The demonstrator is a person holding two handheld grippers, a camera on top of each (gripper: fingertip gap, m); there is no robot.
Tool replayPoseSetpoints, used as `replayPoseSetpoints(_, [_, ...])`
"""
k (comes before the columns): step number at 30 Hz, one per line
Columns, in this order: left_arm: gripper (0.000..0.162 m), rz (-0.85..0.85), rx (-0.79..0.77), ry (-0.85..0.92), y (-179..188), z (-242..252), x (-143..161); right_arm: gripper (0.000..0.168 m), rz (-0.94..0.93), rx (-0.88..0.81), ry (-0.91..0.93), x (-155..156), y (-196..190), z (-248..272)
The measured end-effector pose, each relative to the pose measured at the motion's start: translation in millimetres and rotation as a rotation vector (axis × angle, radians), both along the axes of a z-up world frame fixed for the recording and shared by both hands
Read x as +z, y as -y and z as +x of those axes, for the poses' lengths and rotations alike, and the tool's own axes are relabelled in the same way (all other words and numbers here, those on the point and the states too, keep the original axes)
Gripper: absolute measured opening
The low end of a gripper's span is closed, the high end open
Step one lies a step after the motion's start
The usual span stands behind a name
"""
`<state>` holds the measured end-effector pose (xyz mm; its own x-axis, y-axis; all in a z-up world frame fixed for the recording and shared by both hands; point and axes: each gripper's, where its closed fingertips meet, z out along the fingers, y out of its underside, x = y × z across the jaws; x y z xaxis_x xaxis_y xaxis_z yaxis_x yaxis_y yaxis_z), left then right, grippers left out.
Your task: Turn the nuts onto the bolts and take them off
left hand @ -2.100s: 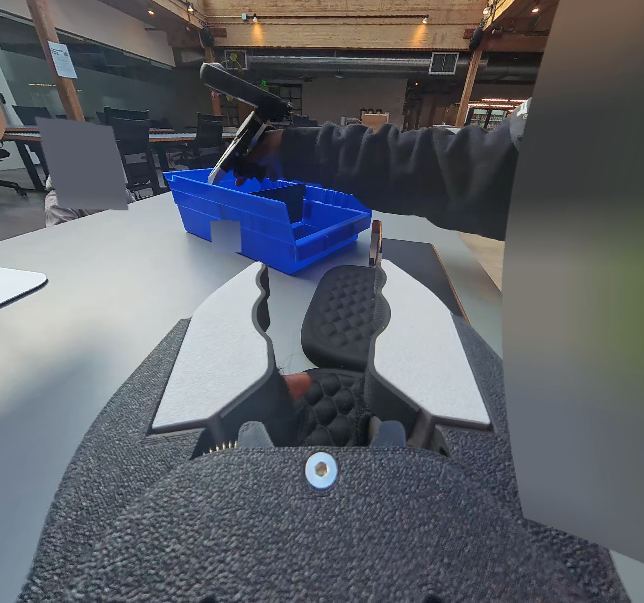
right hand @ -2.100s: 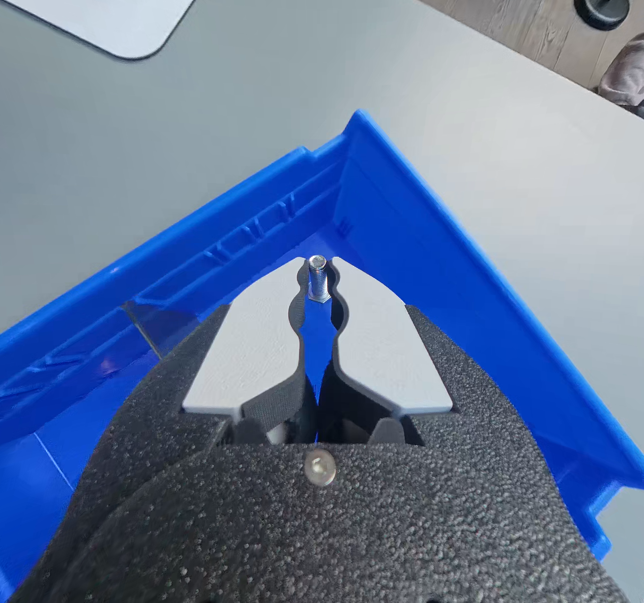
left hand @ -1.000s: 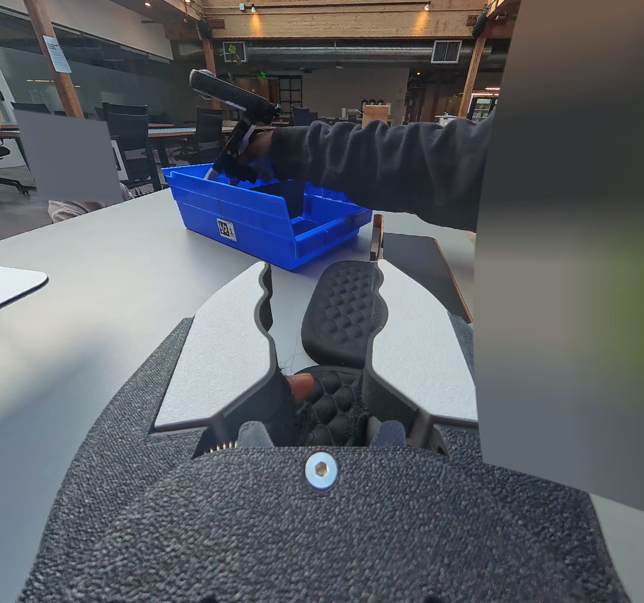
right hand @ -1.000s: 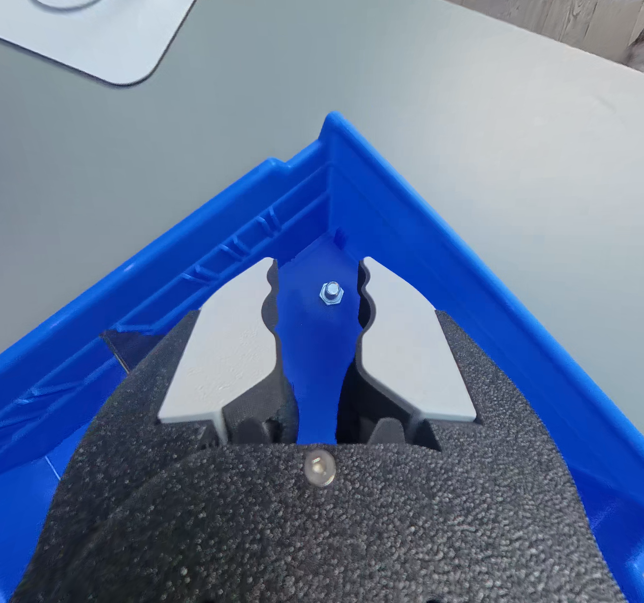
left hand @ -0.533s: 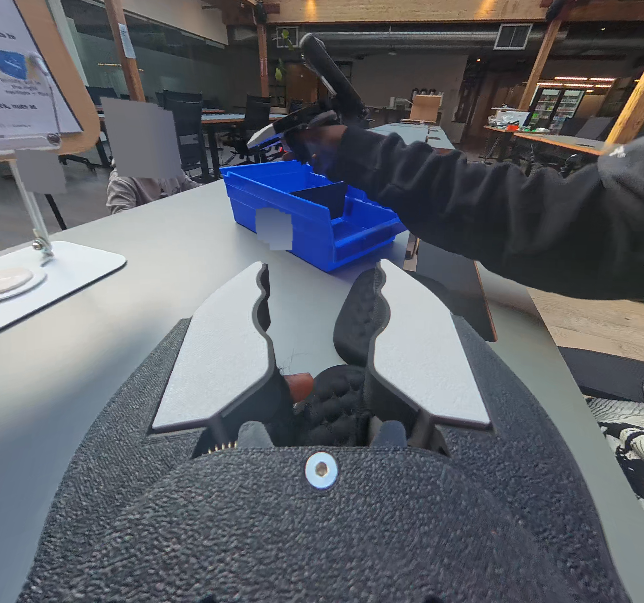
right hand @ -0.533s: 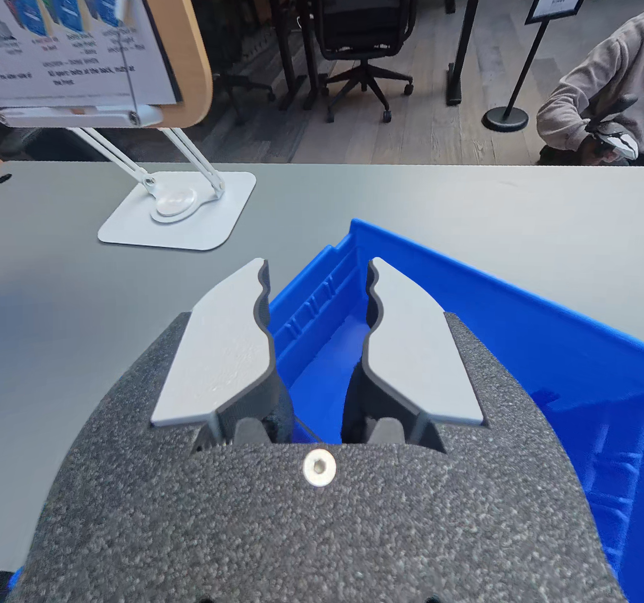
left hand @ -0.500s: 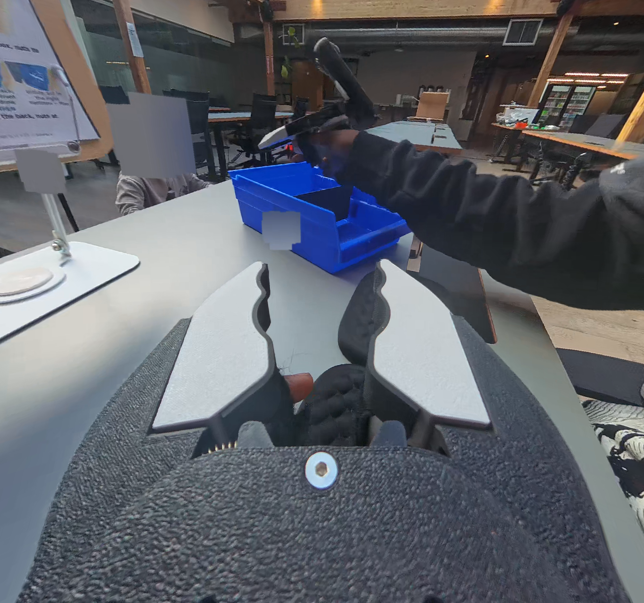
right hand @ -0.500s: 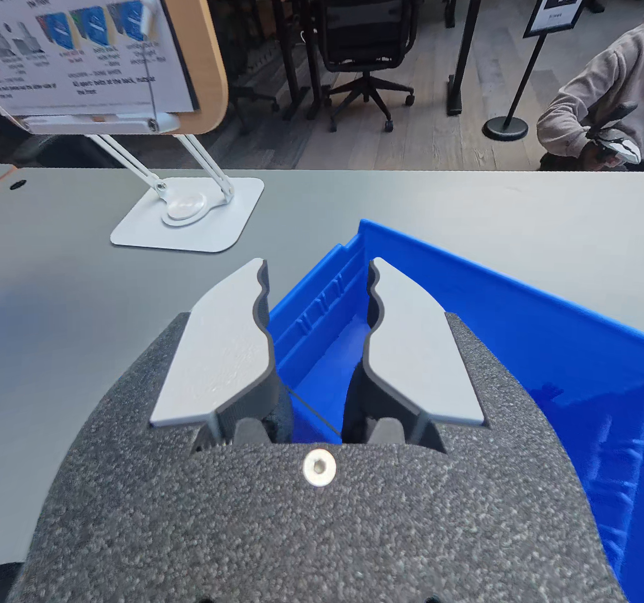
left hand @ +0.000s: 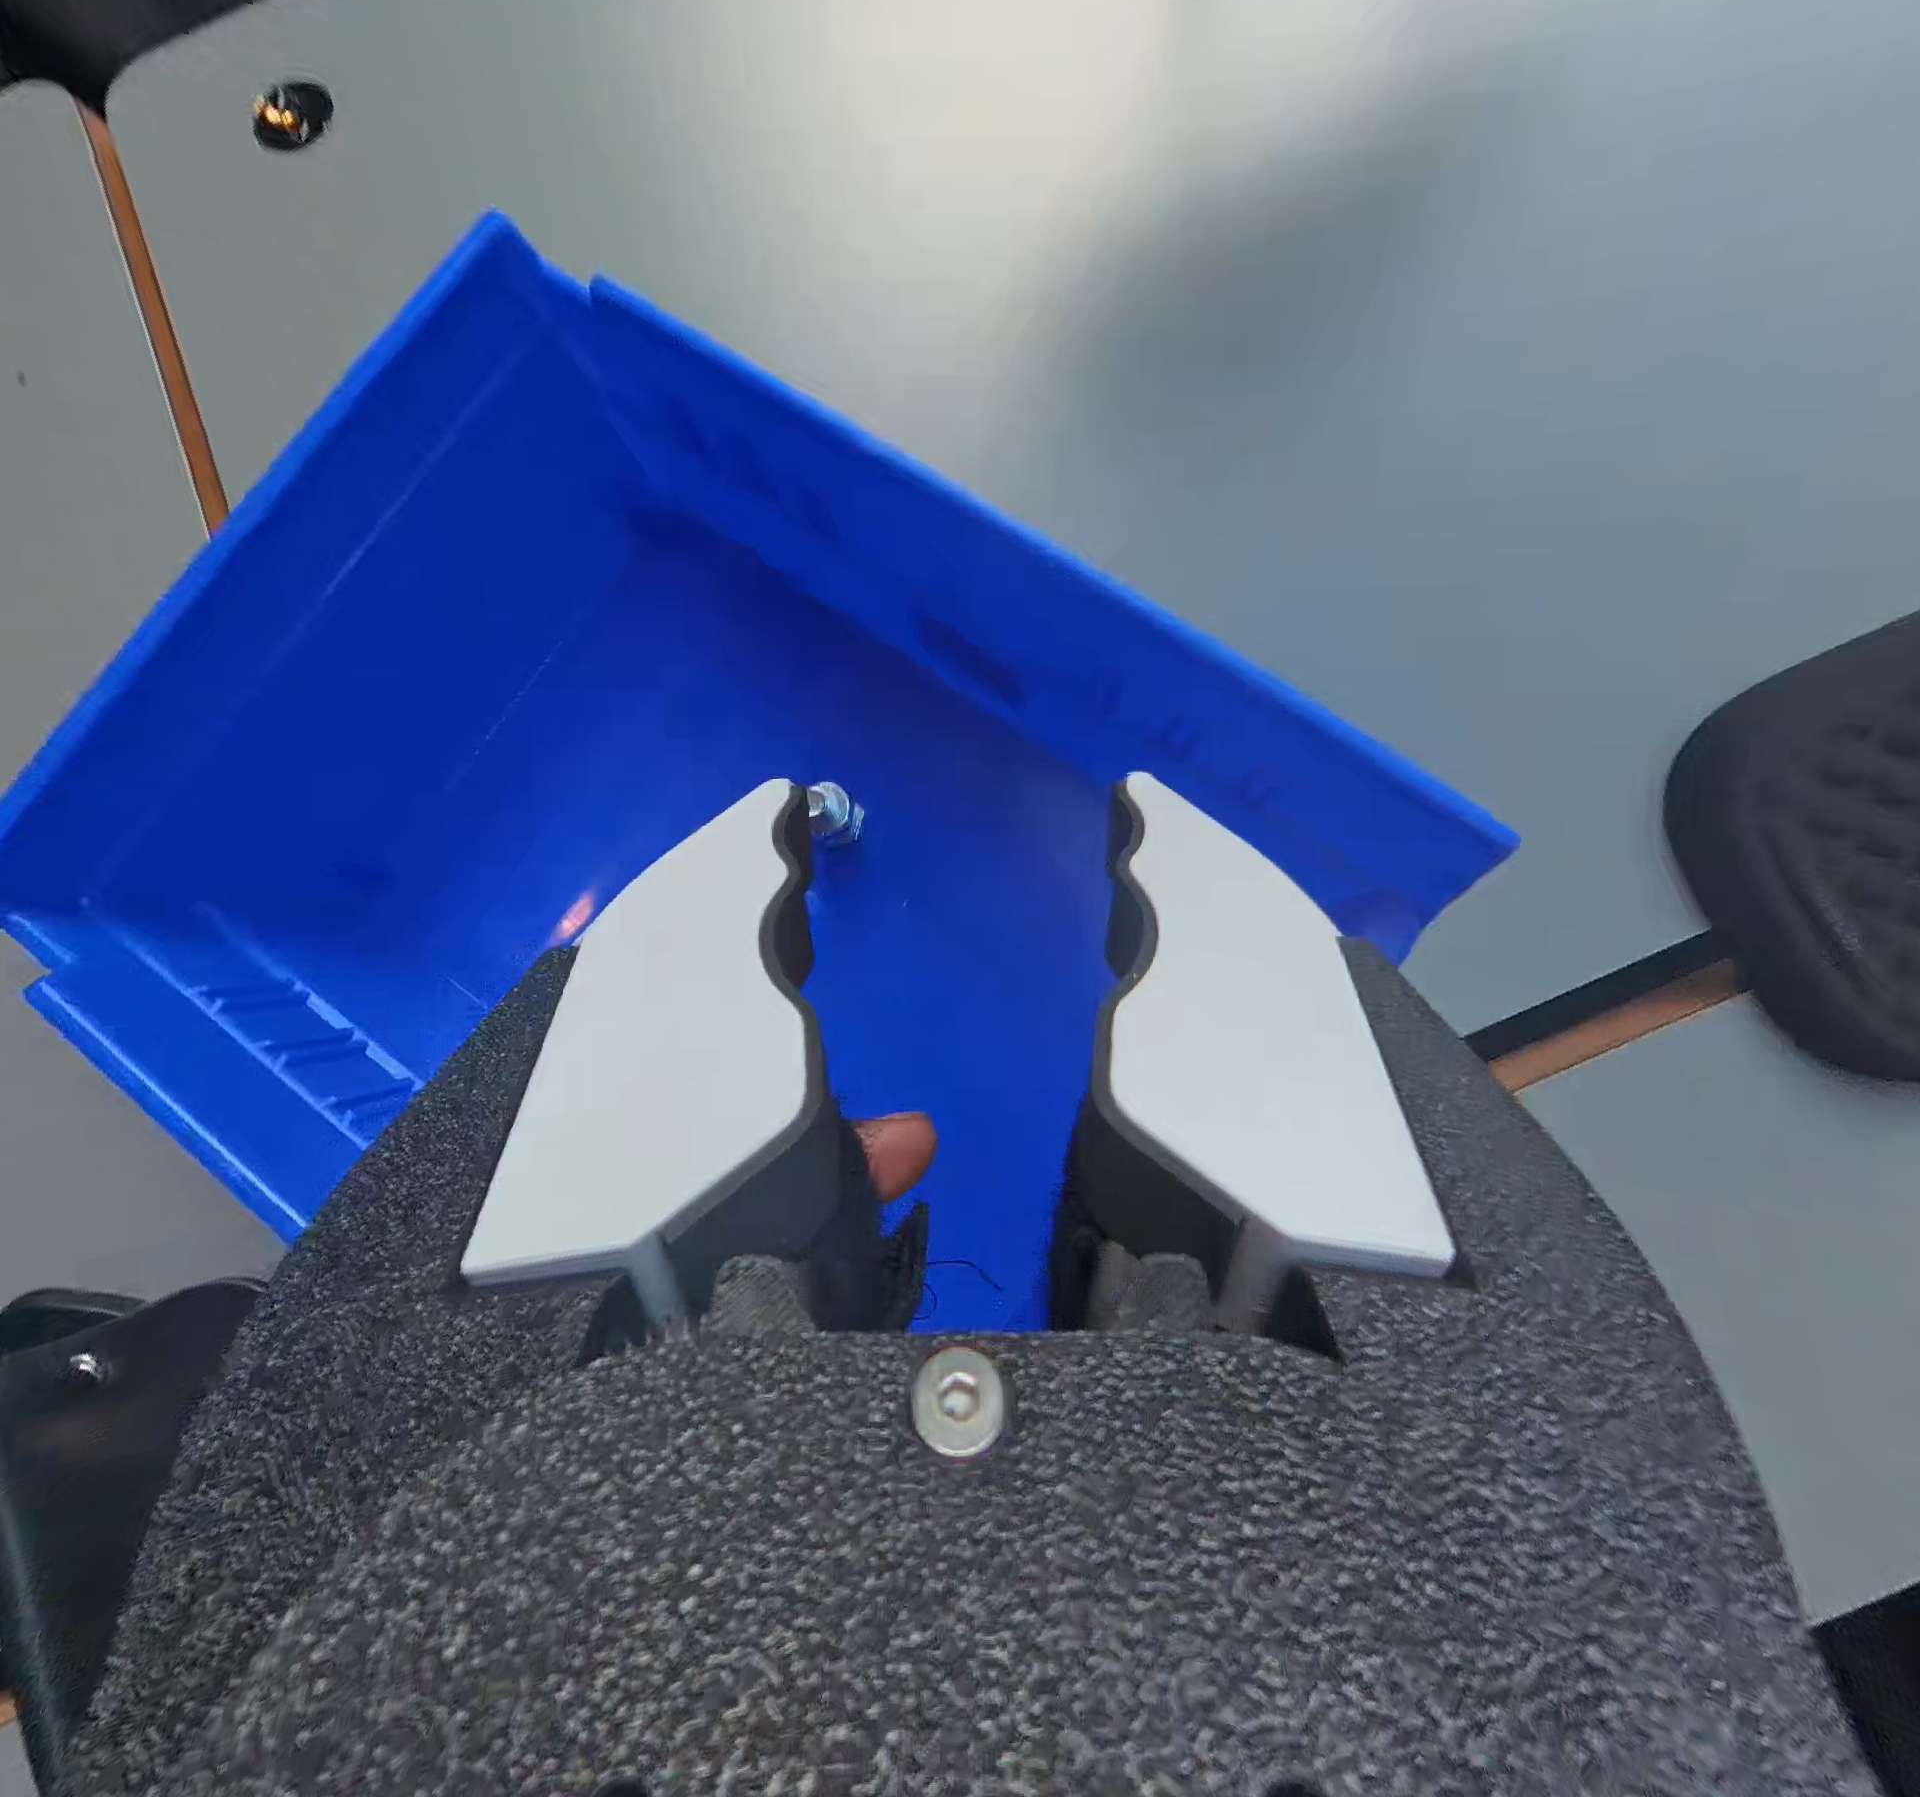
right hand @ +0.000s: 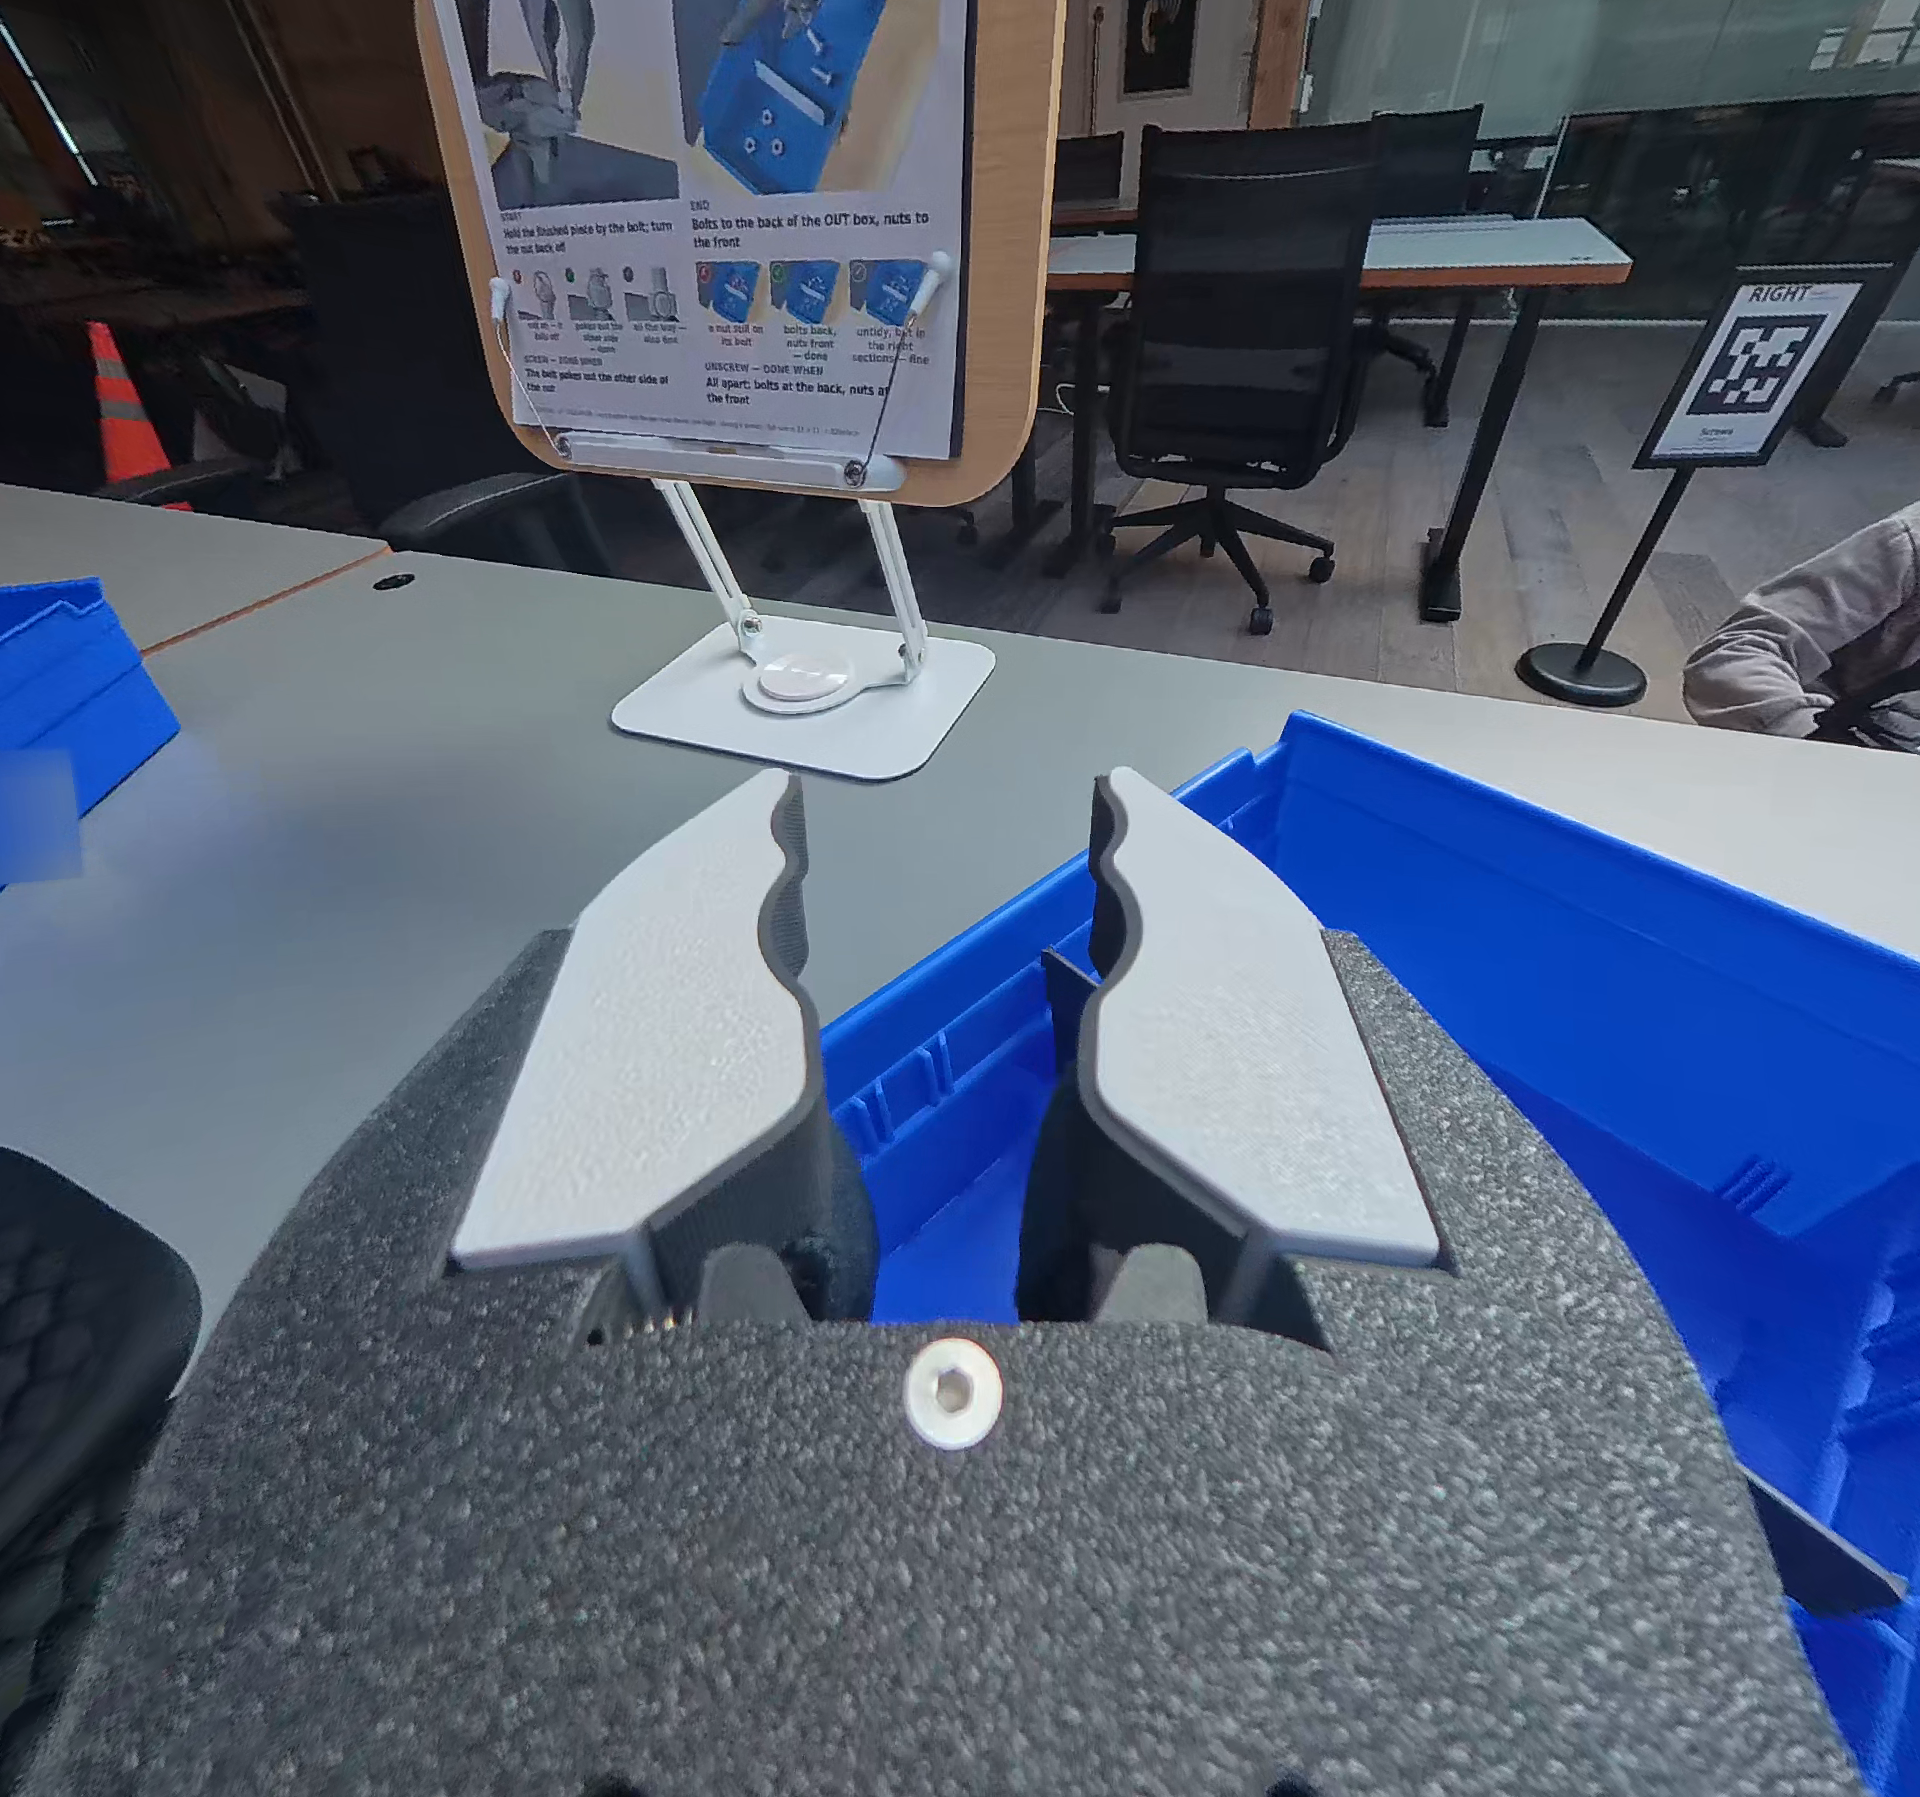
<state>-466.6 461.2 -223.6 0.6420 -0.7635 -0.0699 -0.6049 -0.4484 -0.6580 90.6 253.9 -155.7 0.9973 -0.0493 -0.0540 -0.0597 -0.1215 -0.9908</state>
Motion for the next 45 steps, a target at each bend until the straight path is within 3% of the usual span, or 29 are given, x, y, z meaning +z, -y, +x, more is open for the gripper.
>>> replayPoseSetpoints(8, [0.046,-0.135,0.126,-0.096,-21.4,-20.5,-86.0,0.050,-0.002,0.011,0.004,-3.1,0.8,-0.3])
replayPoseSetpoints(16, [0.040,-0.113,0.168,-0.108,-39.4,-17.7,-109.5,0.049,0.000,0.017,0.003,-3.9,3.5,-0.6])
replayPoseSetpoints(19, [0.020,-0.083,0.192,-0.132,-45.3,-22.9,-114.9,0.049,0.000,0.022,0.000,-4.4,3.6,-1.6])
replayPoseSetpoints(22, [0.015,-0.100,0.178,-0.089,-42.2,-21.2,-114.8,0.048,-0.005,0.026,0.002,-6.6,3.0,-3.1])
replayPoseSetpoints(26, [0.012,-0.063,0.146,-0.068,-34.2,-19.4,-96.8,0.046,-0.013,0.062,0.006,-8.7,-0.6,-12.1])
replayPoseSetpoints(35, [0.009,0.085,-0.043,0.051,2.3,32.3,-3.6,0.045,-0.046,0.127,0.051,-9.7,-7.8,-36.8])
replayPoseSetpoints(45, [0.009,0.106,-0.334,0.195,69.6,117.0,31.1,0.039,-0.056,0.374,0.117,2.9,-4.6,-110.1])
